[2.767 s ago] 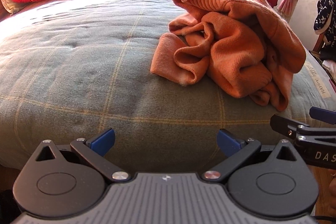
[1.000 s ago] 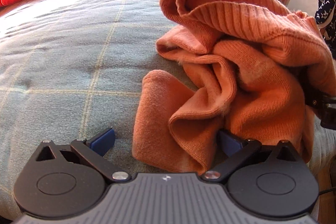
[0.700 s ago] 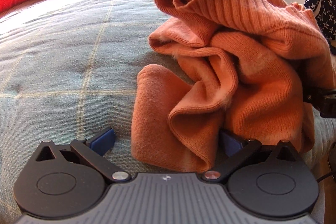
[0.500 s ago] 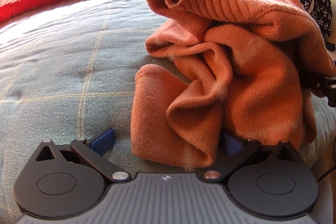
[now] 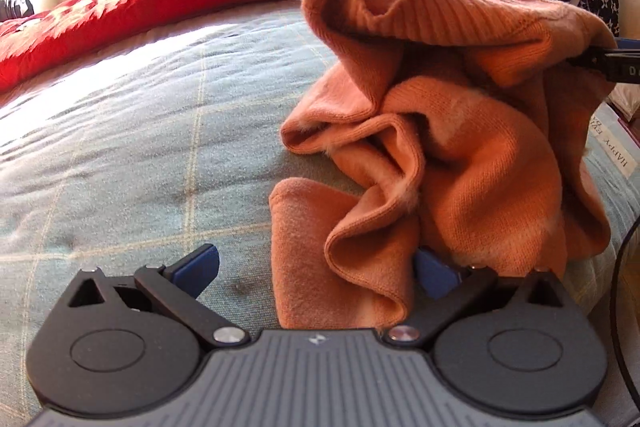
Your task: Fold clothes
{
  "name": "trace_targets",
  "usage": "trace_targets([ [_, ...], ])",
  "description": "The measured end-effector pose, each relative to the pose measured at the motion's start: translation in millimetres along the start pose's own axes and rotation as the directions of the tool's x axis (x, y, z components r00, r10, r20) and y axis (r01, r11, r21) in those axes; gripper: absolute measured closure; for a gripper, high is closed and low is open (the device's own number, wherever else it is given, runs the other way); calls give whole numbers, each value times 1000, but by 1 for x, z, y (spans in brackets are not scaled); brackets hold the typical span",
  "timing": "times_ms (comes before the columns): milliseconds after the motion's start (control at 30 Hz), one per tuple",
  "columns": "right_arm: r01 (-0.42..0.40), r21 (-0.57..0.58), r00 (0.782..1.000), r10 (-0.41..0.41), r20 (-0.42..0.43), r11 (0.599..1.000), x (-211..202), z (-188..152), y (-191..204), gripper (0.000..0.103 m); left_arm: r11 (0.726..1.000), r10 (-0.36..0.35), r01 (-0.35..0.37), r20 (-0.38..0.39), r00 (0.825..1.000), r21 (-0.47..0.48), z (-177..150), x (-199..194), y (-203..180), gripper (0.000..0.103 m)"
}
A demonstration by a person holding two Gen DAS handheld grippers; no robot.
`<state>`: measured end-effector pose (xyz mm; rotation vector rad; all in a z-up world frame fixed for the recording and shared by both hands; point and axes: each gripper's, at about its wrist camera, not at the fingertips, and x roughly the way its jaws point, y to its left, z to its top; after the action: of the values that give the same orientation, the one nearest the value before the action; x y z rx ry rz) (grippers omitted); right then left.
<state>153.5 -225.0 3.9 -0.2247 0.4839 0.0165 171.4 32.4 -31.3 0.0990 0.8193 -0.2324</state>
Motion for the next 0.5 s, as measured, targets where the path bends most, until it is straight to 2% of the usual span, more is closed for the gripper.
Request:
trace_targets([
  [200,58,37,998,-58,-11,998,23,14,-25,0,998,-31,33,48,998,-44,21,-5,15,1],
  [267,21,40,1000,-20,-19,999,20,16,-25,0,997,-52,55,62,997,-46,27,-8,16,1],
  [400,-105,11,994,105,-16,994,10,14,-14,0,997,-70,73,96,993,-19,40,-7,12,1],
  [500,-111,-25,994,110,-26,994,10,12,-5,0,997,-71,71,117,991,5,53,-1,11,1],
])
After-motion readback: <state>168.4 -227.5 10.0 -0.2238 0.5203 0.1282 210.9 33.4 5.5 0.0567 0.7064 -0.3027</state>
